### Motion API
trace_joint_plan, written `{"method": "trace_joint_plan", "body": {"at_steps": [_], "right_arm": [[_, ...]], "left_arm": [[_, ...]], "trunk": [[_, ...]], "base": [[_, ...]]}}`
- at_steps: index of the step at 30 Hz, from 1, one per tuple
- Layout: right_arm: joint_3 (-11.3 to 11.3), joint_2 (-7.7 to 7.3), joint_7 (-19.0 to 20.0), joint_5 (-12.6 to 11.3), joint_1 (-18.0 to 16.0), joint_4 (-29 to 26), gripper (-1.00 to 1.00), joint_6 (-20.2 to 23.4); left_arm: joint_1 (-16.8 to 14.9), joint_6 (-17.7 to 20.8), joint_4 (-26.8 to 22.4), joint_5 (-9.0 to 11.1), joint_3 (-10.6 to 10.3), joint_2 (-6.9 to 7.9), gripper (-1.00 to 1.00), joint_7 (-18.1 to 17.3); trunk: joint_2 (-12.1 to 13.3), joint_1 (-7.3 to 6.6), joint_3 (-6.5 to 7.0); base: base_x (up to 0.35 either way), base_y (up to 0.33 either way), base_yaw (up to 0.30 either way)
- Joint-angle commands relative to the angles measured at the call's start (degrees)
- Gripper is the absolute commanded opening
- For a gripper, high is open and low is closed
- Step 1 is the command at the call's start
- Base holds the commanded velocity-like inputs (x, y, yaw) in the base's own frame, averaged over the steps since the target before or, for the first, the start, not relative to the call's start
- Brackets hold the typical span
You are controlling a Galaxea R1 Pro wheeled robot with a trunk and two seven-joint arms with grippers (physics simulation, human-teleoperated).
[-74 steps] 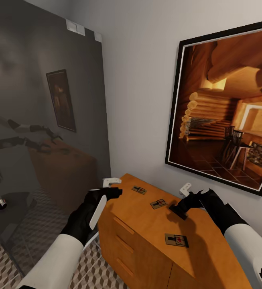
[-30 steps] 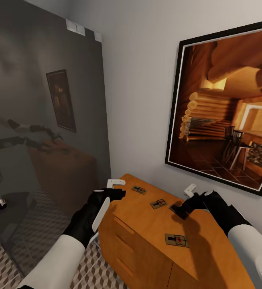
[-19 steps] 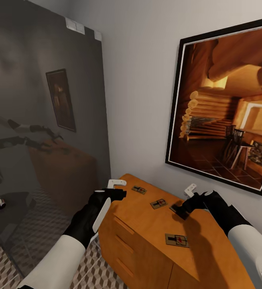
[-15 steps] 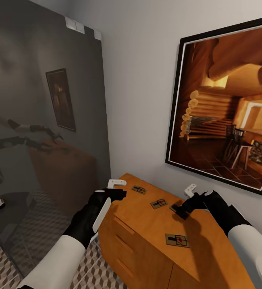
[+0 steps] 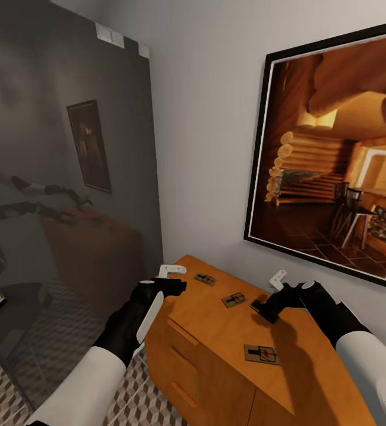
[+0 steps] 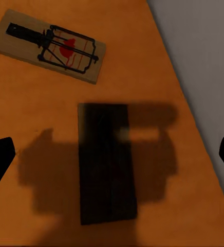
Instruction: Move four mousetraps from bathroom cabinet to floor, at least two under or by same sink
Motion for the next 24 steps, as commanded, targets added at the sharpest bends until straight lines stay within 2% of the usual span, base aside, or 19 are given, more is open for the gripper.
{"method": "trace_joint_plan", "body": {"at_steps": [1, 4, 8, 21, 24], "right_arm": [[0.1, -0.04, 1.7, 0.4, 0.0, -0.1, 1.0, 0.1], [-0.9, -0.25, 6.5, 0.4, 0.0, -0.1, 1.0, -0.1], [-2.6, -0.47, 8.0, 0.5, 0.0, 0.1, 1.0, -0.7], [-3.7, -0.7, 8.6, 0.7, 0.0, 0.8, 1.0, -1.5], [-3.8, -1.19, 8.4, 0.7, 0.0, 0.9, 1.0, -1.5]], "left_arm": [[-0.1, 0.2, -0.1, 0.7, -0.1, 0.0, 1.0, 0.5], [-0.1, 0.2, -0.1, 0.7, -0.1, 0.0, 1.0, 0.5], [-0.1, 0.2, -0.1, 0.7, -0.1, 0.0, 1.0, 0.5], [0.0, 0.2, -0.1, 0.7, -0.1, 0.0, 1.0, 0.5], [0.0, 0.2, -0.1, 0.7, -0.1, 0.0, 1.0, 0.5]], "trunk": [[-0.1, 0.03, -0.12], [-0.1, 0.03, -0.12], [-0.1, 0.03, -0.12], [-0.1, 0.03, -0.12], [-0.1, 0.03, -0.12]], "base": [[0.0, 0.0, 0.0], [0.0, 0.0, 0.0], [0.0, 0.0, 0.0], [0.0, 0.0, 0.0], [0.0, 0.0, 0.0]]}}
